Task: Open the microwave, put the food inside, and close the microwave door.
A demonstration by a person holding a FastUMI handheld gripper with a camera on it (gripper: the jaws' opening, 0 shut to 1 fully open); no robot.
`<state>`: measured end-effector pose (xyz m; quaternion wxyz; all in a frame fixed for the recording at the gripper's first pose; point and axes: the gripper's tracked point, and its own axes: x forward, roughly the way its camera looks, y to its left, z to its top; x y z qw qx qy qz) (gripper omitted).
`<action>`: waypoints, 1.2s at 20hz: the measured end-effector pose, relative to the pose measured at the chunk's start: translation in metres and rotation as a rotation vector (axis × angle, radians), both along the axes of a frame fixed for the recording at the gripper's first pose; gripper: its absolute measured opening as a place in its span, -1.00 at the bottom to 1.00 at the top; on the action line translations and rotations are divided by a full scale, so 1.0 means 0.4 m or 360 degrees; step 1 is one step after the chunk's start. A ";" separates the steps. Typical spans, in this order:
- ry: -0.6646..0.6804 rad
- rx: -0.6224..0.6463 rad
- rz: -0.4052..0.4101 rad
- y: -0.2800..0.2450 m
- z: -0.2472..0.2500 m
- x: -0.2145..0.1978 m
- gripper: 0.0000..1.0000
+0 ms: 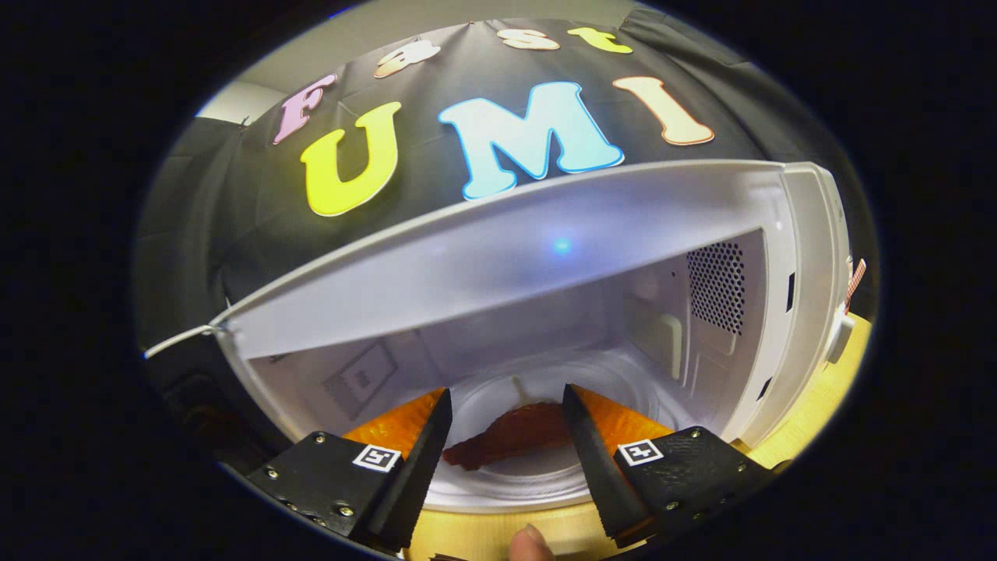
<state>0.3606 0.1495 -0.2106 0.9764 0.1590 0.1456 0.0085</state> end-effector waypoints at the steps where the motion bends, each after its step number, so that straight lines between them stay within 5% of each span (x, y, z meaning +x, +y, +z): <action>1: 0.0002 0.0019 0.0061 0.023 0.024 -0.030 0.73; 12: -0.0401 0.0089 0.0567 0.213 0.451 -0.476 0.77; 17: -0.0456 0.0140 0.0755 0.312 0.526 -0.687 0.81; 24: -0.0676 -0.0039 0.1020 0.477 0.535 -0.914 0.81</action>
